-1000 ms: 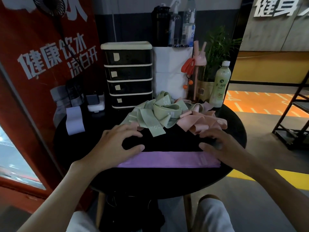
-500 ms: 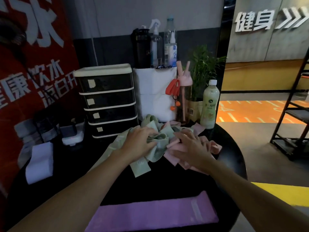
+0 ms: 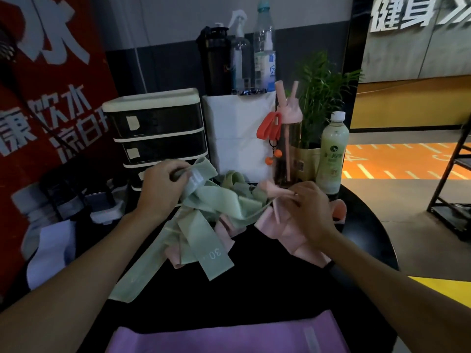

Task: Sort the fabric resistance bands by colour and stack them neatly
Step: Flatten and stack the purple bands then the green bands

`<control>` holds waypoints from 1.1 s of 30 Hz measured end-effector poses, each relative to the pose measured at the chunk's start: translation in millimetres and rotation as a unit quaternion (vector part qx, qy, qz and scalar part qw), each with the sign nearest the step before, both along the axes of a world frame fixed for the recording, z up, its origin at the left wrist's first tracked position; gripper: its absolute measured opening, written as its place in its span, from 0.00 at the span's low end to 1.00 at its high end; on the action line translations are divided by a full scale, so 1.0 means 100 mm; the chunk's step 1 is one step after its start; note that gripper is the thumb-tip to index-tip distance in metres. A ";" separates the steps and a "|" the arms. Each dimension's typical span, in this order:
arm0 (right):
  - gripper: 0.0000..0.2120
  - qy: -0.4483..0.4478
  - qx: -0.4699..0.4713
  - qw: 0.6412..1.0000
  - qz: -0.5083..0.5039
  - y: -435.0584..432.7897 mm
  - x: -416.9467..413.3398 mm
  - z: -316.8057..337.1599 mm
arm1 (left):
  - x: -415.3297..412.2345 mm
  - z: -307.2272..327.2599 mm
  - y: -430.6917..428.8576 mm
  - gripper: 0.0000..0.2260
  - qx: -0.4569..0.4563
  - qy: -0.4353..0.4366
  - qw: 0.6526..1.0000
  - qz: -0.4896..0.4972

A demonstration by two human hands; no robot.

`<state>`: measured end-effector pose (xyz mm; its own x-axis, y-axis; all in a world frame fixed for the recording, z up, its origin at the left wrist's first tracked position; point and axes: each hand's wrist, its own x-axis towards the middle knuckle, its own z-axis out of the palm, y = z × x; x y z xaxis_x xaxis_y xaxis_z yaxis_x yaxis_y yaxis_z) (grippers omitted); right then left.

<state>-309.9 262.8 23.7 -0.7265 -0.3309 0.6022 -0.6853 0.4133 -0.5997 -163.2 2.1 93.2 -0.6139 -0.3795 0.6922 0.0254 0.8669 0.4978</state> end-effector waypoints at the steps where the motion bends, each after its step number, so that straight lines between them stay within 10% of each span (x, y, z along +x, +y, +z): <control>1: 0.02 -0.007 -0.022 0.999 -0.024 -0.01 -0.02 0.02 | 0.00 0.00 0.00 0.05 -0.025 0.001 1.000 0.006; 7: 0.09 -0.071 0.146 0.986 -0.039 0.02 0.01 0.01 | 0.07 -0.16 -0.08 0.06 -0.054 -0.289 0.956 -0.017; 14: 0.35 0.007 0.237 0.971 0.039 -0.09 0.25 0.11 | 0.02 -0.24 0.29 0.38 -0.071 -0.382 0.919 -0.069; 20: 0.33 -0.009 0.412 0.899 0.145 -0.26 0.34 0.08 | 0.00 -0.51 0.38 0.25 -0.185 -0.444 0.877 -0.026; 27: 0.19 0.062 0.324 0.941 0.074 -0.18 0.19 -0.15 | 0.05 -0.60 0.17 0.23 -0.092 -0.304 0.948 -0.028; 33: 0.13 0.008 0.031 0.999 0.005 -0.09 0.05 -0.10 | 0.08 -0.58 0.14 0.34 -0.108 -0.357 0.926 -0.050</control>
<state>-304.7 253.7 14.1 -0.7134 -0.3760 0.5913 -0.6989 0.4423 -0.5620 -154.8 16.2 34.9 -0.9693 -0.1959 0.1486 -0.1581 0.9594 0.2336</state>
